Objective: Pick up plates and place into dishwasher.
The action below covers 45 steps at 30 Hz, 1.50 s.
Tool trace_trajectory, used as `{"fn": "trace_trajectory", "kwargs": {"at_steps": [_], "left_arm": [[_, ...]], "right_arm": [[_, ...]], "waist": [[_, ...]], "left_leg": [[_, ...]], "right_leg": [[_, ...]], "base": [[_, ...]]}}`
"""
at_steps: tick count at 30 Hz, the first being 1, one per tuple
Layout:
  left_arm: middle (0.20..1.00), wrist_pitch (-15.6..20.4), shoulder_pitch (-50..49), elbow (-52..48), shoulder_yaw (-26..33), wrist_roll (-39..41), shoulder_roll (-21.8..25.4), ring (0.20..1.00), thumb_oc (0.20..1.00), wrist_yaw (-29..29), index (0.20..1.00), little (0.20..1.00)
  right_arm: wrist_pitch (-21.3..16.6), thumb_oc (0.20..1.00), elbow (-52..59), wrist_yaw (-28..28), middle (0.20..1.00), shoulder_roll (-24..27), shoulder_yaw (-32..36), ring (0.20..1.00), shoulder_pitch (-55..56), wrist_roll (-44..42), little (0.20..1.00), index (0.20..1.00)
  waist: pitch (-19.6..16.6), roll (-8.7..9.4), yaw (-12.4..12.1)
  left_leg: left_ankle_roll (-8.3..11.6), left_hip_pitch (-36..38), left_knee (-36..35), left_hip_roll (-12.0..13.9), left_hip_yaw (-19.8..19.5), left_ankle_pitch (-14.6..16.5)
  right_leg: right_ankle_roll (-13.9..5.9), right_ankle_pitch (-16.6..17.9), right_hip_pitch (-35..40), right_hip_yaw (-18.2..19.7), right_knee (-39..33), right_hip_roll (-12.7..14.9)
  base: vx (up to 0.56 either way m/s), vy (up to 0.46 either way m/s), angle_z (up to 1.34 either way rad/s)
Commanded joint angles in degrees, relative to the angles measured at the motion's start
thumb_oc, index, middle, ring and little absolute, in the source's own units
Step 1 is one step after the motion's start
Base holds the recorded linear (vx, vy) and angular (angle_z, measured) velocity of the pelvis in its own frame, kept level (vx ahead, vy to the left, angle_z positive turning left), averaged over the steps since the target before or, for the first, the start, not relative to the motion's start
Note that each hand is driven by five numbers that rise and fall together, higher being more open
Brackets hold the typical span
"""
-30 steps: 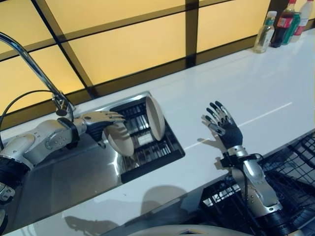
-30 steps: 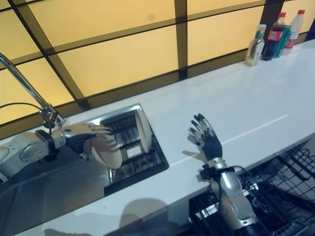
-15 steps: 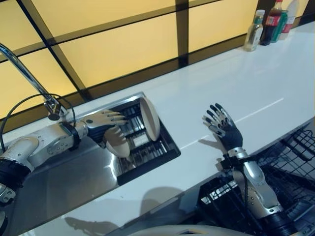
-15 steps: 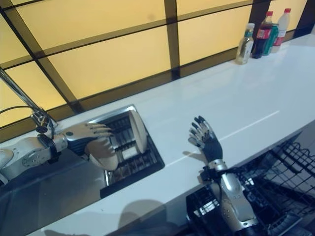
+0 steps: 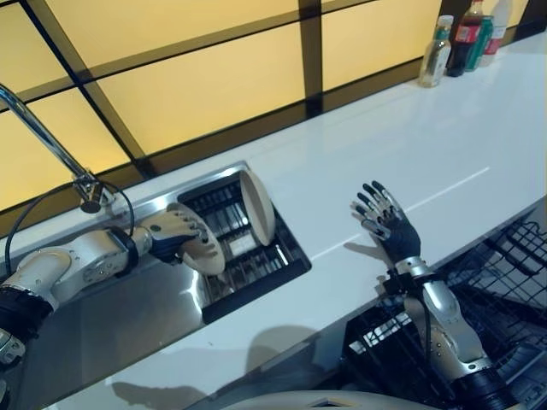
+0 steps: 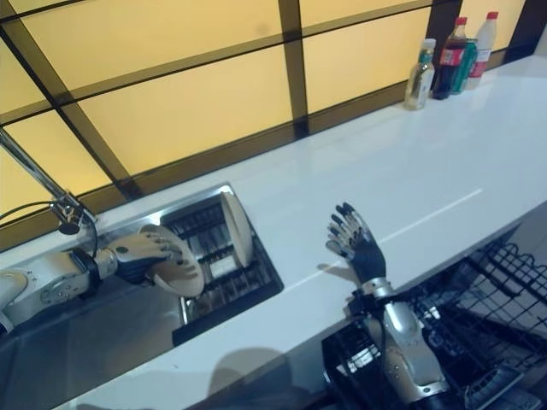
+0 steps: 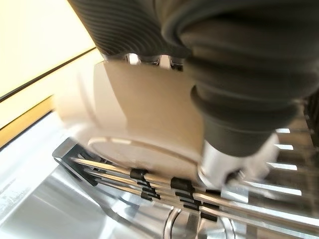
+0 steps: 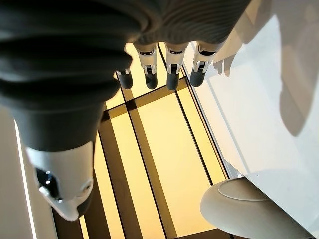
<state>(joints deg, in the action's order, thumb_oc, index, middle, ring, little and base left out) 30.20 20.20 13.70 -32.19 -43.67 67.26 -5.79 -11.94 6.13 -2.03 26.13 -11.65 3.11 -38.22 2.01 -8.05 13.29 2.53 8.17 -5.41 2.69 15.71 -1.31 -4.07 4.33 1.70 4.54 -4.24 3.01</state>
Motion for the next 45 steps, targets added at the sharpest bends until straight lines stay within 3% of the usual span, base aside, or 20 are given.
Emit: {"fn": "trace_trajectory", "kwargs": {"at_steps": [1,13,17,26,29,36,41,45], "left_arm": [[0.200,-2.1,-0.7,3.4,1.2,-3.2,1.0,0.200,0.200,5.1,0.200,0.200],[0.200,-1.5,-0.2,5.2,0.2,-5.0,0.0,0.200,0.200,7.5,0.200,0.200],[0.200,-1.7,0.4,3.2,1.8,1.1,1.4,0.200,0.200,6.1,0.200,0.200],[0.200,0.2,2.9,-7.1,16.1,14.2,2.9,0.200,0.200,-0.6,0.200,0.200],[0.200,0.6,2.8,-9.9,20.8,17.8,2.7,0.200,0.200,1.5,0.200,0.200],[0.200,6.7,0.5,-10.4,28.3,22.2,-1.6,0.200,0.200,6.8,0.200,0.200],[0.200,7.2,-2.7,-12.4,32.4,32.2,-4.2,0.200,0.200,4.4,0.200,0.200],[0.200,7.1,-4.8,-14.1,36.7,47.5,-9.3,0.200,0.200,0.9,0.200,0.200]], "right_arm": [[-2.0,1.000,3.3,-0.5,1.000,1.5,-0.5,1.000,-2.4,-2.1,1.000,1.000],[-2.3,1.000,3.0,-0.3,1.000,1.4,-1.5,1.000,-3.0,-2.2,1.000,1.000],[-2.5,1.000,3.3,0.3,1.000,1.5,-1.2,1.000,-2.9,-2.4,1.000,1.000],[-2.7,1.000,3.8,2.2,1.000,0.0,1.3,1.000,-2.3,-1.6,1.000,1.000],[-2.5,1.000,4.6,3.1,1.000,-1.2,1.5,1.000,-2.0,-0.4,1.000,1.000],[-3.4,1.000,4.1,4.3,1.000,-3.2,1.4,1.000,-1.9,1.3,1.000,1.000],[-4.0,1.000,4.3,5.0,1.000,-3.7,2.1,1.000,-1.7,2.1,1.000,1.000],[-5.1,1.000,4.3,6.4,1.000,-4.7,3.8,1.000,-1.3,4.0,1.000,1.000]], "waist": [[-0.6,1.48,0.7],[-0.6,1.62,0.7],[-0.8,1.82,0.2],[-1.6,2.61,-2.2],[-1.9,2.82,-2.8],[-2.7,3.64,-4.1],[-3.0,3.95,-4.6],[-3.0,4.46,-4.8]], "left_leg": [[-1.95,-2.7,0.8,-0.1,-2.3,2.7],[-2.08,-2.5,0.8,-0.2,-1.8,2.7],[-2.04,-2.4,0.9,-0.1,-2.1,2.7],[-1.93,-2.9,0.9,-0.2,-3.8,2.4],[-1.93,-3.0,0.8,-0.2,-4.5,2.3],[-1.74,-3.2,0.6,-0.4,-5.8,2.2],[-1.69,-3.2,0.5,-0.5,-6.2,2.3],[-1.67,-3.2,0.6,-0.5,-6.1,2.3]], "right_leg": [[-6.09,-2.5,-3.0,-1.4,4.2,2.9],[-6.10,-2.5,-2.9,-1.3,4.4,2.8],[-6.06,-2.5,-2.7,-1.5,4.3,2.9],[-5.47,-2.3,-2.0,-2.5,3.9,2.9],[-5.43,-2.4,-1.9,-2.8,3.9,3.0],[-5.29,-2.5,-1.5,-3.8,3.7,3.3],[-5.28,-2.5,-1.4,-3.9,3.6,3.4],[-5.23,-2.4,-1.5,-3.9,3.5,3.5]], "base": [[0.01,0.002,-0.04],[0.00,0.002,-0.07],[0.00,0.000,0.00],[-0.01,-0.007,0.00],[-0.04,-0.018,0.06],[-0.03,-0.018,0.05],[-0.04,-0.006,0.02],[-0.05,-0.008,0.02]]}}
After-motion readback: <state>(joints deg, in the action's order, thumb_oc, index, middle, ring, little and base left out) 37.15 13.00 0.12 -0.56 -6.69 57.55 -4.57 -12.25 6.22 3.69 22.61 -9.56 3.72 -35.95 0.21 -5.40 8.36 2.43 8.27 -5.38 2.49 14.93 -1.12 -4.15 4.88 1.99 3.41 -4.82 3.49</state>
